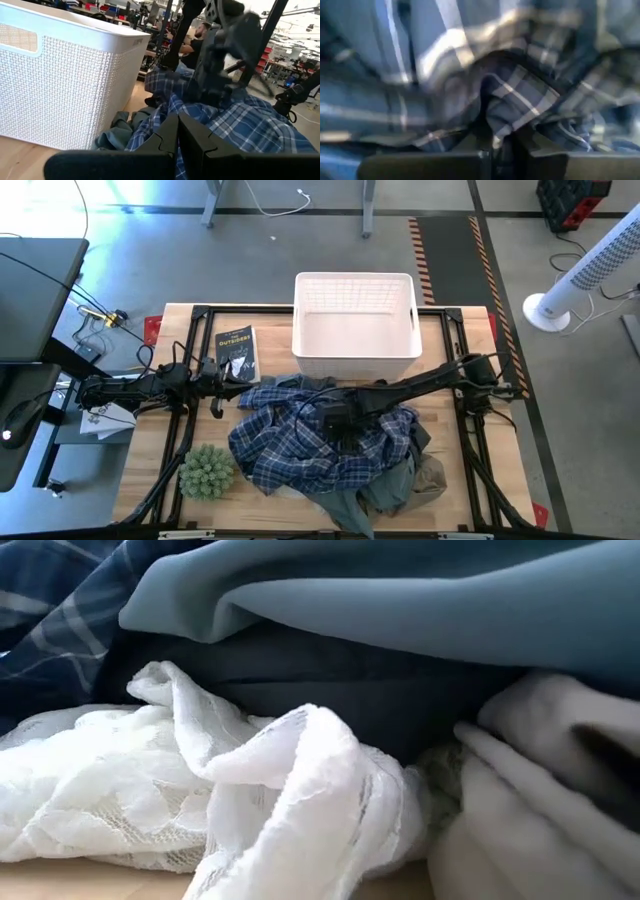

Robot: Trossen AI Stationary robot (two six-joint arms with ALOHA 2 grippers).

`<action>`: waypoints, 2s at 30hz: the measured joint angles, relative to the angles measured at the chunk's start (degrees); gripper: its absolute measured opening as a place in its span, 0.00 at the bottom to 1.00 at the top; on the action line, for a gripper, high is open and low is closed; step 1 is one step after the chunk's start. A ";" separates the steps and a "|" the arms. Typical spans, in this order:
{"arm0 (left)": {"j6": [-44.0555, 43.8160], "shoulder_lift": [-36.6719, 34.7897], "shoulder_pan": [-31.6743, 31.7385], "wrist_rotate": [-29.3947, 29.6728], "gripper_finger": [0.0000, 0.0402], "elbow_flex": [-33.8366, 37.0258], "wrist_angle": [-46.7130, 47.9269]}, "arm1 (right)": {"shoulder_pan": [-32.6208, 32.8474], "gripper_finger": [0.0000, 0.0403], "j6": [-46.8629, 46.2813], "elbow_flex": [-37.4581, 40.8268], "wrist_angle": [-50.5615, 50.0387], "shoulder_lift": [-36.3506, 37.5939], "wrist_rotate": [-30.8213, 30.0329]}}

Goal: Sort clothes
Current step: Put the blue plaid shirt into the white bin

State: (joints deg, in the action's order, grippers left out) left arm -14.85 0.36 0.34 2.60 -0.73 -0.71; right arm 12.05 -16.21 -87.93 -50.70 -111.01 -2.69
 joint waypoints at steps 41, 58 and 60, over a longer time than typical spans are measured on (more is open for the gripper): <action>1.07 0.00 0.00 1.30 0.02 0.00 -3.64 | -30.89 0.01 14.68 -6.44 8.26 34.64 -29.26; 1.03 0.00 0.00 1.20 0.02 0.00 -3.62 | -37.49 0.18 12.69 -6.40 -9.59 11.18 -10.70; 1.03 0.00 0.00 1.20 0.02 0.00 -3.61 | -37.51 0.22 13.34 -6.41 -9.61 10.80 -10.67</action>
State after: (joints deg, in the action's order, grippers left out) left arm -13.82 0.36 0.34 3.80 -0.73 -4.32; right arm -25.45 -2.87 -94.34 -60.31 -100.20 -13.37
